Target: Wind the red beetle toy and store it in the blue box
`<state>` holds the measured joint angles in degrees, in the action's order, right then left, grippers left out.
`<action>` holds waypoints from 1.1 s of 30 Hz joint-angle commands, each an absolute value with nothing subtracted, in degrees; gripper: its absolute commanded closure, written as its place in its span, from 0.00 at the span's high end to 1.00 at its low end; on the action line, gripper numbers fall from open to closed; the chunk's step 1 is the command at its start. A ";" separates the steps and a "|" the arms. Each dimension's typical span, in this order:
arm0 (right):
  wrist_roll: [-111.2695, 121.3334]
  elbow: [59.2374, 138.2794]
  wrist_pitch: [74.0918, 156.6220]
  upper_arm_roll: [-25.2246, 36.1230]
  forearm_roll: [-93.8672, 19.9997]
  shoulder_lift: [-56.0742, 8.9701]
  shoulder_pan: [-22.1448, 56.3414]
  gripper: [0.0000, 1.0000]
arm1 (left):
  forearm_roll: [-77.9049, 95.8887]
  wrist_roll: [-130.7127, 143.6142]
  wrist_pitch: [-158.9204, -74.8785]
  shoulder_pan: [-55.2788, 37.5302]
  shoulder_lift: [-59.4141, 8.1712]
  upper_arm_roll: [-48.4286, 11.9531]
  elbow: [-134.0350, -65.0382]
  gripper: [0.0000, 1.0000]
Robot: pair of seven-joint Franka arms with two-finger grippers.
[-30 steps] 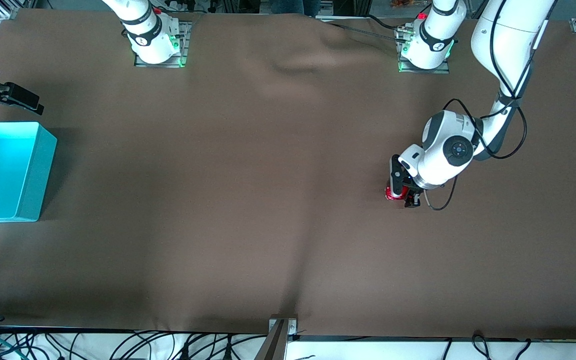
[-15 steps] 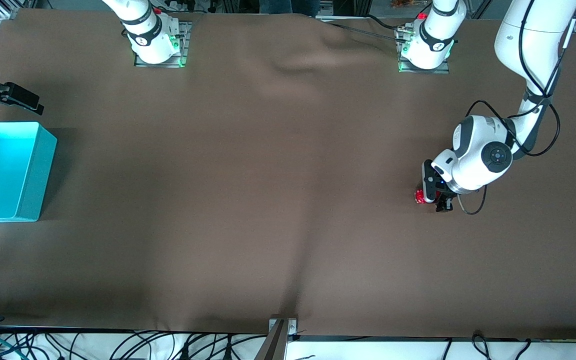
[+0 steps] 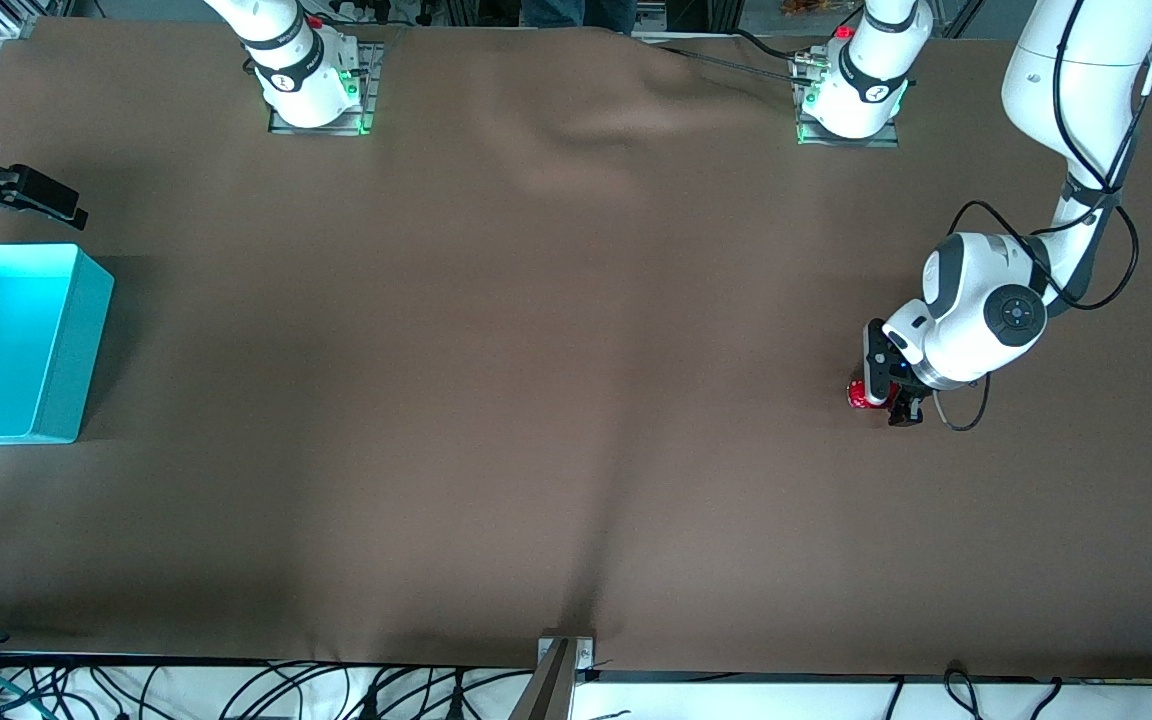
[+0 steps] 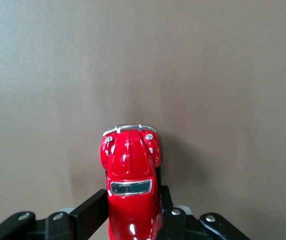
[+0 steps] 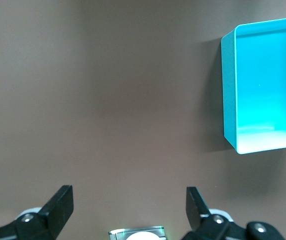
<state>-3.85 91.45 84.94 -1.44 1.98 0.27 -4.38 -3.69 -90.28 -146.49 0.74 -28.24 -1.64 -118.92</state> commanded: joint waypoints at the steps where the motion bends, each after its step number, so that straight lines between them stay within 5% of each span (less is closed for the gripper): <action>1: -3.78 91.32 84.64 -1.49 1.41 0.62 -4.66 1.00 | -5.54 -92.29 -148.01 0.97 -30.50 -1.14 -118.21 0.07; 17: -3.78 91.32 84.64 -1.49 1.41 0.62 -4.66 1.00 | -5.54 -93.60 -148.01 1.05 -30.59 -0.26 -118.21 0.08; 19: -3.78 91.32 84.64 -1.49 1.41 0.62 -4.66 1.00 | -5.45 -93.60 -148.01 1.05 -30.32 -0.26 -118.21 0.18; 20: -3.78 91.32 84.64 -1.49 1.41 0.62 -4.66 1.00 | -5.45 -93.60 -148.01 1.05 -30.32 -0.26 -118.21 0.33; 23: -3.78 91.32 84.64 -1.49 1.41 0.62 -4.66 1.00 | -5.36 -93.69 -148.01 1.05 -30.06 -0.26 -118.21 0.99; 33: -3.78 91.32 84.64 -1.49 1.41 0.62 -4.66 1.00 | -5.54 -93.43 -145.81 1.05 -27.86 -0.26 -118.21 1.00</action>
